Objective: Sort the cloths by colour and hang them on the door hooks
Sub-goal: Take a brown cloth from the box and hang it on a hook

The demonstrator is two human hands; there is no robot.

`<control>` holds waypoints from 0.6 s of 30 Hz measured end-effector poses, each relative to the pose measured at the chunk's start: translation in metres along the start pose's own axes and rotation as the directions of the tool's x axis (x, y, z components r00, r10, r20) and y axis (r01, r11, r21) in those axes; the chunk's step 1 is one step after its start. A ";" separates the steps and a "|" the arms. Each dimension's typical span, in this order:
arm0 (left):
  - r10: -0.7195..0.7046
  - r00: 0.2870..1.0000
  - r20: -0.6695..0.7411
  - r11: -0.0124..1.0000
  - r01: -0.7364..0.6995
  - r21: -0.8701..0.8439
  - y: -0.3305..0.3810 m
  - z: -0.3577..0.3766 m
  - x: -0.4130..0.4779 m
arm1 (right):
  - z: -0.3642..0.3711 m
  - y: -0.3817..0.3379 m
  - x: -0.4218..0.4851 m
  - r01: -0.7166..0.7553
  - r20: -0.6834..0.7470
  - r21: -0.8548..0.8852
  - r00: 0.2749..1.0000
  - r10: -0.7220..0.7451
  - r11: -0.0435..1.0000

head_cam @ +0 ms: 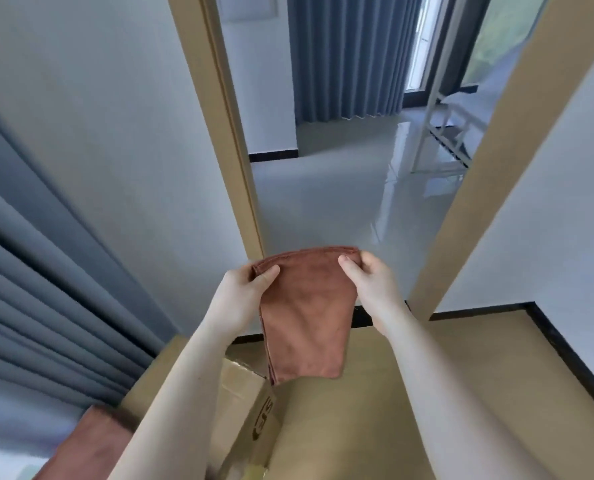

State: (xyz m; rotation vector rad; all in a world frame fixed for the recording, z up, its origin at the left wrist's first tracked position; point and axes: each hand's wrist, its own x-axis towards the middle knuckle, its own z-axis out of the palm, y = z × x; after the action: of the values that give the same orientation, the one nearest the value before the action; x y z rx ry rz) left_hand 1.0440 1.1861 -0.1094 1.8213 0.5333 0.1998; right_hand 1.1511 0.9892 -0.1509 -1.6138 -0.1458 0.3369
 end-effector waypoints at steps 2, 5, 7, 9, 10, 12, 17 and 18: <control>0.028 0.994 0.109 1.000 -0.028 0.002 0.009 0.021 0.011 | -0.026 -0.002 -0.010 -0.010 -0.102 0.006 0.995 0.010 1.000; 0.052 0.960 0.275 0.998 -0.045 -0.031 0.021 0.051 0.020 | -0.061 -0.003 -0.028 -0.003 -0.259 -0.003 0.966 0.002 1.000; 0.077 0.925 0.373 0.997 -0.065 -0.042 0.029 0.071 0.025 | -0.081 -0.002 -0.043 -0.003 -0.344 -0.002 0.939 0.002 1.000; 0.114 0.878 0.464 0.994 -0.103 -0.047 0.040 0.091 0.028 | -0.100 0.001 -0.060 0.012 -0.443 0.003 0.897 -0.009 1.000; 0.130 0.853 0.506 0.991 -0.118 -0.056 0.046 0.103 0.028 | -0.110 0.000 -0.069 0.022 -0.499 -0.001 0.867 -0.020 1.000; 0.158 0.800 0.579 0.987 -0.148 -0.066 0.058 0.126 0.028 | -0.128 -0.002 -0.090 0.047 -0.586 0.002 0.809 -0.037 0.999; 0.211 0.655 0.726 0.974 -0.201 -0.102 0.083 0.196 0.003 | -0.172 -0.003 -0.151 0.094 -0.745 0.059 0.667 -0.018 0.994; 0.217 0.624 0.751 0.973 -0.202 -0.113 0.087 0.210 -0.007 | -0.180 -0.003 -0.165 0.091 -0.769 0.060 0.639 -0.012 0.994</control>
State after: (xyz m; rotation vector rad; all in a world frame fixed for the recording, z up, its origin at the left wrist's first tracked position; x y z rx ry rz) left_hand 1.1433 0.9825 -0.0930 1.7494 -0.2938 -0.4129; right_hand 1.0499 0.7688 -0.1195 -1.5266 0.4828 -0.4154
